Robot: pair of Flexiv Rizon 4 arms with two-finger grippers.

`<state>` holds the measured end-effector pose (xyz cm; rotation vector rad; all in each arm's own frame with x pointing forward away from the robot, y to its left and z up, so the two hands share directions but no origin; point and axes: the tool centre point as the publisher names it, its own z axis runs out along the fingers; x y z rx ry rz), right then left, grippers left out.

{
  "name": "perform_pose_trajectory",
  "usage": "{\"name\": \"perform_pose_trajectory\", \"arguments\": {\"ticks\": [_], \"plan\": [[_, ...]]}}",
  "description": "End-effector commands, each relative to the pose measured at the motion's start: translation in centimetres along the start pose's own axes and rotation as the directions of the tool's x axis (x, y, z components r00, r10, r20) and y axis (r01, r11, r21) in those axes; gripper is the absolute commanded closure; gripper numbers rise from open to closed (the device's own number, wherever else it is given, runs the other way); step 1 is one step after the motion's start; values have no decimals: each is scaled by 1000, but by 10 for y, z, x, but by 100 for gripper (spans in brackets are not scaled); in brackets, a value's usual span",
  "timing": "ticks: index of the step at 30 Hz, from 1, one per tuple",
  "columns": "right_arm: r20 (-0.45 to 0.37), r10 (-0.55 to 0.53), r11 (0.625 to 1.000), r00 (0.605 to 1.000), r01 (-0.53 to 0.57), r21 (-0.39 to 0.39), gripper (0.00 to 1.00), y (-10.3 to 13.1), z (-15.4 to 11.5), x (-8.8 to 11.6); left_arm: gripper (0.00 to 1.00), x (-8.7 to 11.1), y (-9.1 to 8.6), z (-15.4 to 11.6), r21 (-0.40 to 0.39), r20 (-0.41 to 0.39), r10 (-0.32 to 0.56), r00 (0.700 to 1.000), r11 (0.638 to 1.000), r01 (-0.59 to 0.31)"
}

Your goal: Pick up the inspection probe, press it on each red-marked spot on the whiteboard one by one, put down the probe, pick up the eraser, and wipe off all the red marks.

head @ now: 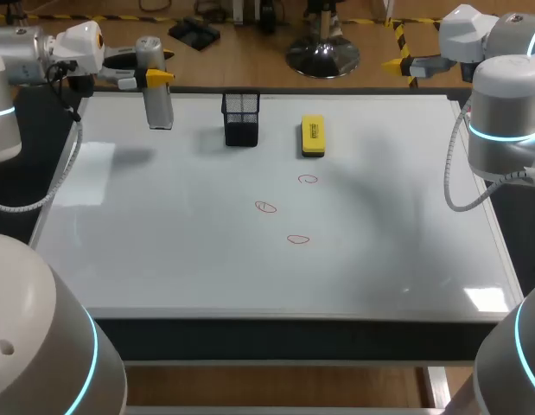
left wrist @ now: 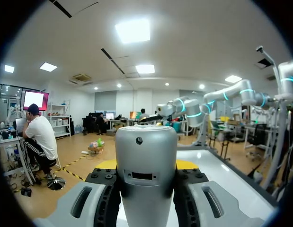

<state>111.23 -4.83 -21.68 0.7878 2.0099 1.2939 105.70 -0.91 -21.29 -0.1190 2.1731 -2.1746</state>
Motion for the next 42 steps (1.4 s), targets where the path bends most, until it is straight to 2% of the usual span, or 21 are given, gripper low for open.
{"name": "perform_pose_trajectory", "arguments": {"ticks": [1,4,7,10,12,14,15,16,18,20,21,23,24,29,31,33,34,42], "plan": [[-127,-109,992,986,117,53,0,3,10,12,100,2,-2,0,-3,4,1,1000,1000,-1],[-231,-172,979,958,193,72,0,2,10,22,100,2,-2,0,-3,4,1,1000,1000,-1],[-343,-220,953,913,277,126,0,0,10,32,100,2,-2,0,-3,4,1,1000,1000,-1],[-482,-271,901,833,396,178,0,-6,12,39,100,2,-2,0,-3,4,1,1000,1000,-1],[-575,-289,836,765,494,238,0,-10,17,45,100,2,-2,0,-3,4,1,1000,1000,-1],[-665,-290,786,688,568,245,0,-14,21,51,100,2,-2,0,-3,4,1,1000,1000,-1],[-710,-295,748,639,618,245,0,-16,23,54,100,2,-2,0,-3,4,1,1000,1000,-1],[-762,-298,688,575,683,247,0,-18,25,59,100,2,-2,0,-3,4,1,1000,1000,-1],[-823,-277,590,496,764,262,0,-23,32,67,100,2,-2,0,-3,4,1,1000,1000,-1],[-891,-249,443,380,863,244,0,-27,39,78,100,2,-2,0,-3,4,1,1000,1000,-1],[-906,-244,396,346,888,233,0,-29,43,81,100,2,-2,0,-3,4,1,1000,1000,-1],[-925,-242,360,294,912,196,0,-30,49,87,100,2,-2,0,-3,4,1,1000,1000,-1],[-933,-239,327,270,927,184,0,-31,51,89,100,2,-2,0,-3,4,1,1000,1000,-1],[-961,-220,244,169,963,114,0,-34,60,103,100,2,-2,0,-3,4,1,1000,1000,-1],[-982,-164,162,99,984,72,0,-38,61,109,100,2,-2,0,-3,4,1,1000,1000,-1],[-985,-154,159,82,986,57,0,-40,63,112,100,2,-2,0,-3,4,1,1000,1000,-1],[-988,-129,158,90,985,69,0,-41,63,111,100,2,-2,0,-3,4,1,1000,1000,-1],[-988,-129,158,90,985,69,0,-41,63,111,100,2,-2,0,-3,4,1,1000,1000,-1]]}}
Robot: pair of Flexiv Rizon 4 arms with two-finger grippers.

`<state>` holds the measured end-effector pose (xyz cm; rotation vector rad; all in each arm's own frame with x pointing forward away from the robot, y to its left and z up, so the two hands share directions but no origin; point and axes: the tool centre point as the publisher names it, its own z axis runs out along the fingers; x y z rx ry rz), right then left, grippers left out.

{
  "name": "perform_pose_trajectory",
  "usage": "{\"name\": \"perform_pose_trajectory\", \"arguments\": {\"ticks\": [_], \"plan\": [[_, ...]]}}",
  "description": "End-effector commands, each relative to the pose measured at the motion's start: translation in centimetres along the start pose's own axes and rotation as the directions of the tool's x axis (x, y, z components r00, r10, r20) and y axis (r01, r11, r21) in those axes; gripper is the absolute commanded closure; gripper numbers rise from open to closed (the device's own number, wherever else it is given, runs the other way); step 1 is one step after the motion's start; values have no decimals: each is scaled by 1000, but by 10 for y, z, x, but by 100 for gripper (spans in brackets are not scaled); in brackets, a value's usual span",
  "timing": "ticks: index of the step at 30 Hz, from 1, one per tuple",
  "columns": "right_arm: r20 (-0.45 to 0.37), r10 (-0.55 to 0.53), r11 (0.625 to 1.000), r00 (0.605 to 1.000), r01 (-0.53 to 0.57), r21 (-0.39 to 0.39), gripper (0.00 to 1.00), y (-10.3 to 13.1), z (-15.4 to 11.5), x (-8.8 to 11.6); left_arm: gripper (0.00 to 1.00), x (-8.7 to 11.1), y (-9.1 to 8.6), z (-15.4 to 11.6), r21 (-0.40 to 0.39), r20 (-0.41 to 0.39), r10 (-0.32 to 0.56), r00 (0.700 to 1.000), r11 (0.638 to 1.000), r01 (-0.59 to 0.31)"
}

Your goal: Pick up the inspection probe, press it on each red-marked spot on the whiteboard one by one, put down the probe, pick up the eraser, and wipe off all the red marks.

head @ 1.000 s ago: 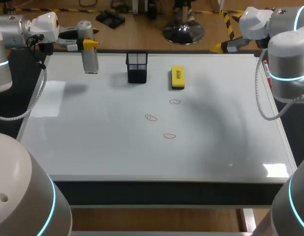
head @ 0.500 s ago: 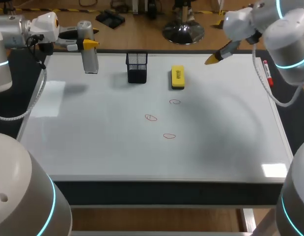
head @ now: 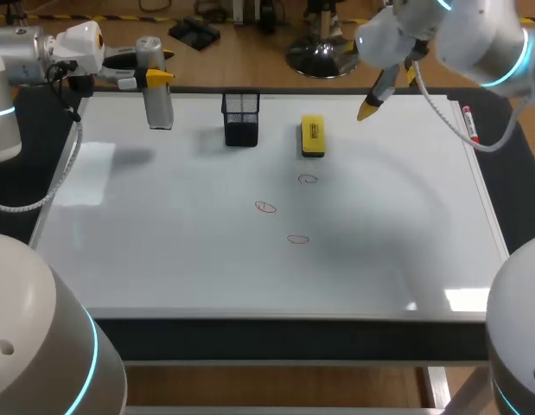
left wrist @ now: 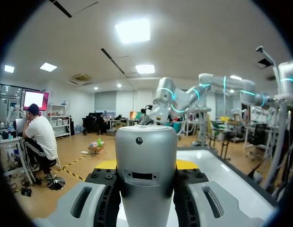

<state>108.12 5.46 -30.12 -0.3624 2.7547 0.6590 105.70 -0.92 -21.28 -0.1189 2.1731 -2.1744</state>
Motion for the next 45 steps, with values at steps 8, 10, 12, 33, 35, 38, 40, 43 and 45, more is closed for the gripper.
{"name": "perform_pose_trajectory", "arguments": {"ticks": [8,10,12,33,35,38,40,43,45], "plan": [[-592,-129,869,795,378,319,0,4,-4,-5,100,2,-2,0,-3,4,1,1000,1000,-1],[-592,-129,869,795,378,319,0,4,-4,-5,100,2,-2,0,-3,4,1,1000,1000,-1],[-609,-142,869,781,392,301,0,2,1,-5,100,2,-2,0,-3,4,1,1000,1000,-1],[-576,-626,680,526,729,-72,0,-10,44,1,100,2,-2,0,-3,4,1,1000,1000,-1],[-562,-669,637,487,765,-96,0,-6,49,-1,100,2,-2,0,-3,4,1,1000,1000,-1],[-571,-710,580,412,802,-143,0,0,60,-4,100,2,-2,0,-3,4,1,1000,1000,-1],[-571,-734,543,369,824,-166,0,4,66,-5,100,2,-2,0,-3,4,1,1000,1000,-1],[-547,-775,479,315,858,-184,0,9,73,-4,100,2,-2,0,-3,4,1,1000,1000,-1],[-544,-790,448,284,872,-196,0,10,79,-2,100,2,-2,0,-3,4,1,1000,1000,-1]]}}
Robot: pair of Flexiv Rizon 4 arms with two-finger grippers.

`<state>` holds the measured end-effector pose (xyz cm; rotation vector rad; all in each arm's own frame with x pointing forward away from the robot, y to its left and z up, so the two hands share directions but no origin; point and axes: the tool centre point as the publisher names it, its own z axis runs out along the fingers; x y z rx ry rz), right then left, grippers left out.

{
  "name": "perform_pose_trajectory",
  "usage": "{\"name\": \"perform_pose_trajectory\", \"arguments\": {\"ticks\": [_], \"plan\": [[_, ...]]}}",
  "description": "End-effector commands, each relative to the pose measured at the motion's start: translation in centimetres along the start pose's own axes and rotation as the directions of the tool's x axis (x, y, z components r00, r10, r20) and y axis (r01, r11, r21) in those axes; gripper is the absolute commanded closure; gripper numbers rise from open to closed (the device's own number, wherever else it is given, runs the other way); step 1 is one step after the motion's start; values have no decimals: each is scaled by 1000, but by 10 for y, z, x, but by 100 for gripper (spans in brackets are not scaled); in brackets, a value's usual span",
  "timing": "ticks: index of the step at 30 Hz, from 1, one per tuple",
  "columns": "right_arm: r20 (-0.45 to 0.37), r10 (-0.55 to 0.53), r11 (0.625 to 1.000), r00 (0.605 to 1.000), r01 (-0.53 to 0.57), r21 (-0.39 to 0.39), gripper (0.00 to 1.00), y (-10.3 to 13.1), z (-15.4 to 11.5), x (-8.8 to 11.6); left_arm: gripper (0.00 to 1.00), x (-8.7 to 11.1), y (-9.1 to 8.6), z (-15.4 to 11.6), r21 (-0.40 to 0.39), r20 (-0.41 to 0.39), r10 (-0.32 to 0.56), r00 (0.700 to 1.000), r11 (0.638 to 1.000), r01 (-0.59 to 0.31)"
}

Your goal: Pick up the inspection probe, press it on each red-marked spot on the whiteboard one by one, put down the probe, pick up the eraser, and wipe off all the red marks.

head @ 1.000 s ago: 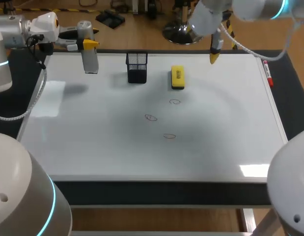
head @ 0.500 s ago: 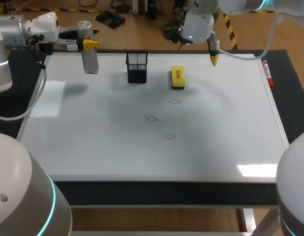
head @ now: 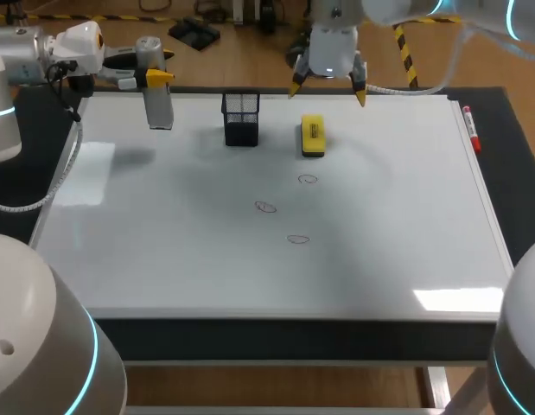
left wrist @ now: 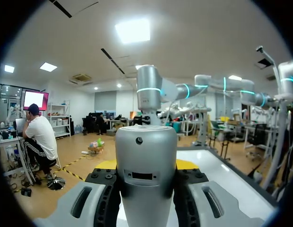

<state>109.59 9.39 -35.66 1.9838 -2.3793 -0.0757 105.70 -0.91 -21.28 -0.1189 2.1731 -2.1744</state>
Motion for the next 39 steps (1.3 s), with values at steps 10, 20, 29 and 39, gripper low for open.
{"name": "perform_pose_trajectory", "arguments": {"ticks": [10,20,29,39], "plan": [[-78,-31,999,996,32,2,0,10,34,-17,100,2,-2,0,-3,4,1,1000,1000,-1],[-39,-45,999,998,46,18,0,16,62,-14,100,2,-2,0,-3,4,1,1000,1000,-1],[-44,-52,999,998,52,5,0,15,72,-9,100,2,-2,0,-3,4,1,1000,1000,-1],[-62,-55,999,997,55,1,0,15,71,-8,100,2,-2,0,-3,4,1,1000,1000,-1]]}}
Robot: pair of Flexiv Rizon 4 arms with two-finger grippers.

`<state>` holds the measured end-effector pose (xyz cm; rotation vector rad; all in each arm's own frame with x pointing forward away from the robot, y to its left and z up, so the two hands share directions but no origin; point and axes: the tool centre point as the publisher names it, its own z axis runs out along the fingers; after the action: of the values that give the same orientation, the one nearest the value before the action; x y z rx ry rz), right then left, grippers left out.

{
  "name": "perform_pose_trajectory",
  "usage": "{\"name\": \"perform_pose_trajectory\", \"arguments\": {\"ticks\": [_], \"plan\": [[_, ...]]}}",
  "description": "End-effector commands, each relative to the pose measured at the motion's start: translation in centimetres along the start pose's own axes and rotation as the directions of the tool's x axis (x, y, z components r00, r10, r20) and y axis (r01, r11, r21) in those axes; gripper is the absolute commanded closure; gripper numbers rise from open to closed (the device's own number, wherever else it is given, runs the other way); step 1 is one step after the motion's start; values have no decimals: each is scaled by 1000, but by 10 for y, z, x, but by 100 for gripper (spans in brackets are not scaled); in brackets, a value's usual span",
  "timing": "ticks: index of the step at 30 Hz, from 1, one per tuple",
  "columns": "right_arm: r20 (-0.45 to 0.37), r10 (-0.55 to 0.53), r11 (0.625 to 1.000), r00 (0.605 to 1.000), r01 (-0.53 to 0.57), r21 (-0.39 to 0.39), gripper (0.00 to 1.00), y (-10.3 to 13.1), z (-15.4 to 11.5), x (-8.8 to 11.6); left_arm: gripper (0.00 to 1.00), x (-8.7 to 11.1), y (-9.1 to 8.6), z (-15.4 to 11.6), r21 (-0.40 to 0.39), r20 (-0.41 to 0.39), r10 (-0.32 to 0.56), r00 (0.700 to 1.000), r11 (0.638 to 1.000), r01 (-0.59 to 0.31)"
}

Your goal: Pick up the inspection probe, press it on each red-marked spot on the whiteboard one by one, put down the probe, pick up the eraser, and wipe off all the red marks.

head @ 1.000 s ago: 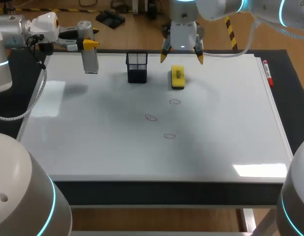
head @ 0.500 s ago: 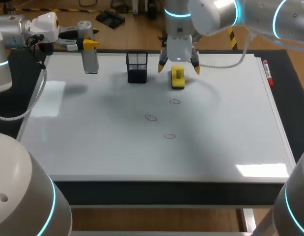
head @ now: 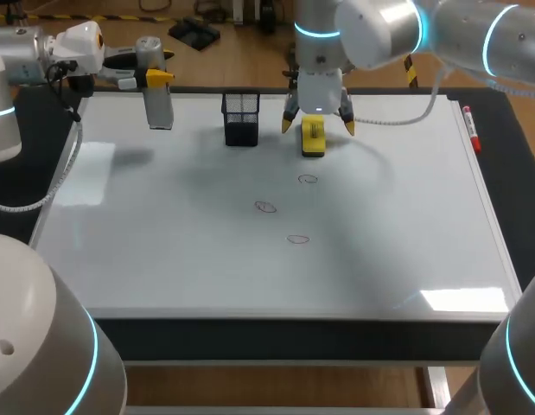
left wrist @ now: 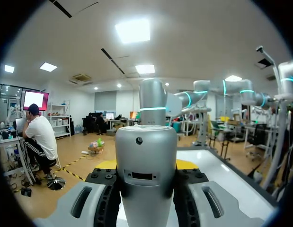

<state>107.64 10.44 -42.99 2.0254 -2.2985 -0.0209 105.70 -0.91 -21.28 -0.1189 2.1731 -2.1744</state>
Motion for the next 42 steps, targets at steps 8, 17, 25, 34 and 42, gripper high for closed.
{"name": "perform_pose_trajectory", "arguments": {"ticks": [8,17,25,34,42], "plan": [[-14,-5,1000,1000,5,-9,26,-2,-1,-3,100,2,-2,0,-3,4,1,1000,1000,-1],[-15,25,1000,1000,-25,8,100,2,-16,1,100,2,-2,0,-3,4,1,1000,1000,-1],[-8,98,995,995,-98,35,100,7,-38,13,100,2,-2,0,-3,4,1,1000,1000,-1],[11,230,972,973,-230,45,100,23,-49,50,100,2,-2,0,-3,4,1,1000,1000,-1],[25,365,930,931,-366,30,100,46,-53,93,100,2,-2,0,-3,4,1,1000,1000,-1]]}}
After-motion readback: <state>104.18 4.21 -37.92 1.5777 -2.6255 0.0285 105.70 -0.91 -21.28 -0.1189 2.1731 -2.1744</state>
